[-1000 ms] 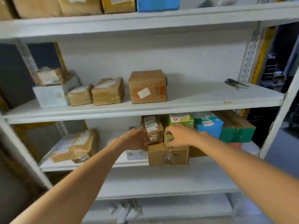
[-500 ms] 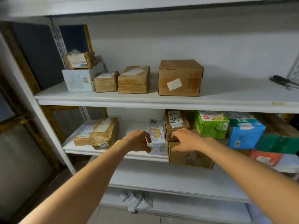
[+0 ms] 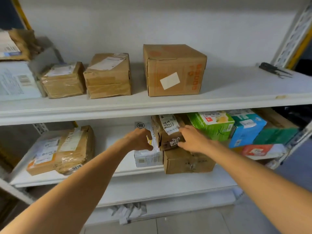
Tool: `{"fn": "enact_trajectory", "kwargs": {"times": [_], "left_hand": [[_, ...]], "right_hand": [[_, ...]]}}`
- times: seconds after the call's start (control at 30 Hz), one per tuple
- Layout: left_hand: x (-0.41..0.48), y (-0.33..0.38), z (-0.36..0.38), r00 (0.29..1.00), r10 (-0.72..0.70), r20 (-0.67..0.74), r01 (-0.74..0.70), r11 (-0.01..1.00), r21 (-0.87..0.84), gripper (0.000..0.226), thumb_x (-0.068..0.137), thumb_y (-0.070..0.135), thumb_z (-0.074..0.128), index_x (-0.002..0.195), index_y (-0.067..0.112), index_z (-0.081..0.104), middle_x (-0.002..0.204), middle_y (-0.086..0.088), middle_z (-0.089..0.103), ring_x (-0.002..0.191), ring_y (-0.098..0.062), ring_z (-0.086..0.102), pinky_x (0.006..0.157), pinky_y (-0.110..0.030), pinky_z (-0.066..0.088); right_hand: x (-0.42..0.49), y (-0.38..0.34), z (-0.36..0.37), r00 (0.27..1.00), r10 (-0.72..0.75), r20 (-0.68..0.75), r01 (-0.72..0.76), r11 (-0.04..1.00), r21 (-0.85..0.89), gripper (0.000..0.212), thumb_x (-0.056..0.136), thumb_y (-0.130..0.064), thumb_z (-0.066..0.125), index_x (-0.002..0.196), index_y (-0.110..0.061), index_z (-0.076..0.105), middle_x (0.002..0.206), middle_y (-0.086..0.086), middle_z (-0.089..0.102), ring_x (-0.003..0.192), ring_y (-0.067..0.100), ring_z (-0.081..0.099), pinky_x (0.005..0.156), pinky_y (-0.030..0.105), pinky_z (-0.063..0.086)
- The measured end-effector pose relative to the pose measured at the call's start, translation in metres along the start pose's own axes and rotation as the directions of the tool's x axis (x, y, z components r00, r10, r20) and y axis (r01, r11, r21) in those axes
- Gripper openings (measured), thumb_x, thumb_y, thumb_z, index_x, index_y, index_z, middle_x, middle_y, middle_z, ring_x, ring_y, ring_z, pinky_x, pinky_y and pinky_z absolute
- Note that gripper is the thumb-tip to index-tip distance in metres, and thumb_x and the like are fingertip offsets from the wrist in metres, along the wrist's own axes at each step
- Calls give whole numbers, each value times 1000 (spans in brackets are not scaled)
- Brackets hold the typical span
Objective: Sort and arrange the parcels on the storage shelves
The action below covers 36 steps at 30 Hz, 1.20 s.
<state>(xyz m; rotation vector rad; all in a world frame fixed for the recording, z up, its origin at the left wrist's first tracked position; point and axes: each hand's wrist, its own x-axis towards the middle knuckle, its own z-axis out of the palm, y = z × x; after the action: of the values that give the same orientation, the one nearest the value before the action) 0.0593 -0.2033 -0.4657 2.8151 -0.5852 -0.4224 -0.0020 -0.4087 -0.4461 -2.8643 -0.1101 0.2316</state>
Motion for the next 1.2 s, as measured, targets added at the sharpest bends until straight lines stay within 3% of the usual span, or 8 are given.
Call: {"fn": "enact_trajectory", "kwargs": {"times": [0.37,0.5,0.6,0.7,0.9,1.03,1.13,1.2], "left_hand": [[51,14,15,986,-140,-91,112,958,-263,79,74,54,74,136,13,45,131,-11,57,114,-29,58,93,-39,49],[62,21,29,979,-193,-67,144,882,-448,86,74,48,77,140,10,39,134,-11,53,117,-30,54,95,-39,49],[72,23,40,972,-227,-64,135,757,-639,85,73,37,81,140,11,37,131,-9,55,114,-29,56,96,-41,49],[79,25,50,973,-229,-34,97,535,-839,85,73,25,82,142,13,35,126,-4,57,110,-24,57,93,-39,49],[82,15,58,983,-176,45,98,305,-947,80,73,8,80,141,15,37,117,-6,63,102,-26,63,69,-38,54],[66,-6,60,995,-86,53,78,316,-946,77,69,9,82,137,16,46,126,-10,63,108,-30,65,84,-51,56],[45,-22,59,996,-13,83,83,360,-929,81,62,16,86,134,17,50,124,-8,64,110,-29,64,77,-43,58],[36,-29,59,995,-6,101,97,362,-927,79,60,18,84,131,12,50,121,-10,65,107,-31,65,78,-44,58]], "right_hand": [[45,18,13,996,85,-4,-84,991,103,77,96,-21,56,153,-6,6,160,19,1,147,33,12,116,33,12],[59,23,30,991,123,-57,-117,989,92,82,93,-22,60,153,-4,7,154,22,17,141,38,25,116,42,23],[69,27,36,982,168,-88,-151,973,172,89,84,-17,72,150,-4,14,149,21,22,136,36,32,110,41,36],[80,36,37,969,240,-53,-215,931,294,103,74,-22,81,151,-2,16,151,17,30,142,34,25,115,47,29],[87,27,43,941,332,-66,-269,852,450,82,63,-10,87,132,-7,44,138,10,47,134,30,39,108,48,40],[79,9,48,933,359,-1,-299,778,552,104,57,-5,89,143,-9,30,146,11,37,139,32,32,110,50,36],[66,-2,46,931,345,118,-345,726,595,105,52,2,90,140,-11,35,138,8,50,133,28,43,106,39,41],[57,-10,47,924,352,147,-366,710,601,116,58,8,85,149,-8,16,140,9,49,132,28,43,105,37,41]]}}
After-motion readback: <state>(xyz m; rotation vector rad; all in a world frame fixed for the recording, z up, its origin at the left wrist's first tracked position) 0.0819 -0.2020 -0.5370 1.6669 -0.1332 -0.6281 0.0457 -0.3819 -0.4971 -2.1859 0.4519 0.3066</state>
